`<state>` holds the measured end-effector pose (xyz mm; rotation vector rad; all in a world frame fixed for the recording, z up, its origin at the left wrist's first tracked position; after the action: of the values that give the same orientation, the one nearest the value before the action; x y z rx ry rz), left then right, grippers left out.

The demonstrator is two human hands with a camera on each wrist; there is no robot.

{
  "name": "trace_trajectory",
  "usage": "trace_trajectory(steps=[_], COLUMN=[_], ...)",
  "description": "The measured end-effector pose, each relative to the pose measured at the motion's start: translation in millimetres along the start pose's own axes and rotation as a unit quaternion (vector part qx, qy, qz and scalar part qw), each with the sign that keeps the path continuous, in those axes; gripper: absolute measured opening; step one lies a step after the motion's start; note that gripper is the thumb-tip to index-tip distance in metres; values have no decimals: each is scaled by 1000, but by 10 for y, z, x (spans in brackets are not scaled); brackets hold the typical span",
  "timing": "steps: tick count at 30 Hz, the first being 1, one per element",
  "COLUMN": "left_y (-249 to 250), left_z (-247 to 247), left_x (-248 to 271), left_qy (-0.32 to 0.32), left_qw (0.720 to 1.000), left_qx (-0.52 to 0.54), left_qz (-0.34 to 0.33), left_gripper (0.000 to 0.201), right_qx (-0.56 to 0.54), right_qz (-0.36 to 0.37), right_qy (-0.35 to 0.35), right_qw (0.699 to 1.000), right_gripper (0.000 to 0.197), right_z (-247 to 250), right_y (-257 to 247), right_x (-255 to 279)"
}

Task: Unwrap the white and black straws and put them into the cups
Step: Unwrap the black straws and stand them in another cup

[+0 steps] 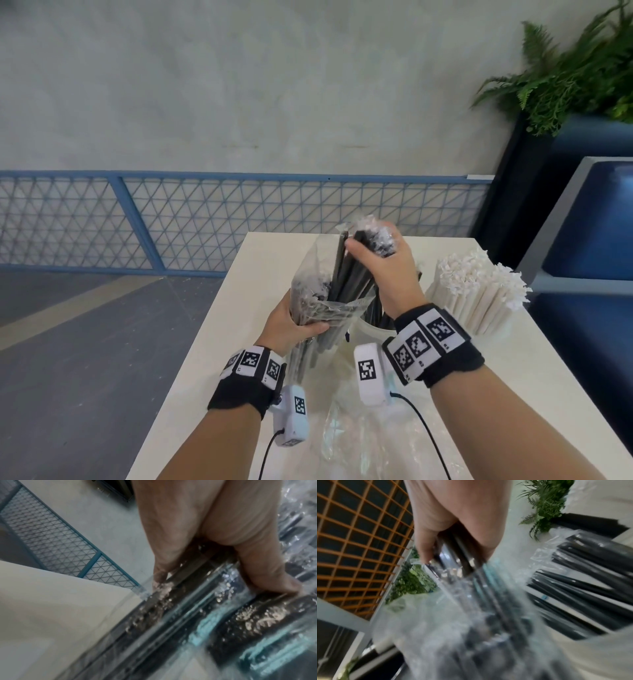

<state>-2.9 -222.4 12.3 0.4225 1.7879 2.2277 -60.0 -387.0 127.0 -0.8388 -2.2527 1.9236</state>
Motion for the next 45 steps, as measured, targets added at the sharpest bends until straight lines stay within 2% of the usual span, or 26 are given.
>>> trace_trajectory(steps=[2,4,7,10,16,18,21,23,25,27,30,32,34,41,45], left_y=[23,36,22,-37,-58,-46,33,109,170,143,35,-24,-55,-60,-124], left_z=[-9,-34,-51,-15,27,9,-18,-46,-64,-46,15,63,81,57,97], left_x=[29,54,67,60,112,108,116,131,149,147,165,165,149,104,77], left_qy=[-9,-26,-37,-29,2,-5,-4,-3,-3,2,16,34,38,44,47], left_qw=[1000,999,999,999,999,999,999,999,999,999,998,998,998,999,999], left_qx=[-6,-17,-21,-15,-27,-31,-43,-36,-40,-46,-52,-47,-43,-17,-6], left_qz=[-8,-16,-6,20,43,35,14,-3,-24,-23,11,29,36,21,20], left_gripper=[63,64,63,62,44,48,53,56,60,62,59,55,55,53,50], right_qx=[31,64,56,39,-49,-60,-51,-1,45,41,-38,-83,-103,-147,-131], right_qz=[-28,-39,-54,-46,-24,-18,-33,-48,-51,-45,-54,-66,-78,-87,-20], right_qy=[-74,-126,-152,-105,88,129,116,76,71,110,179,207,219,237,241], right_qw=[996,989,985,993,995,990,991,996,995,992,982,973,967,956,961], right_gripper=[42,38,26,21,14,13,22,26,25,21,12,18,27,25,15], right_z=[-34,-55,-71,-92,54,112,135,115,93,102,173,233,271,326,451], right_y=[104,189,233,190,-13,-13,92,233,339,350,254,212,212,149,-110], right_x=[85,156,210,176,-62,-114,-91,4,109,128,24,-58,-99,-60,-95])
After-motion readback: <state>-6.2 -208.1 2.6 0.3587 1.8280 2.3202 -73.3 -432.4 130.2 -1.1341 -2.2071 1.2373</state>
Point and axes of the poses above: each hand's wrist, its own x-axis away from the middle knuckle, its own z-axis out of the back of the hand, y = z × x, the point moved 4 cm from there along -x, towards the middle knuckle, and after that the axes turned 5 degrees about z, right-handed, at the moved point
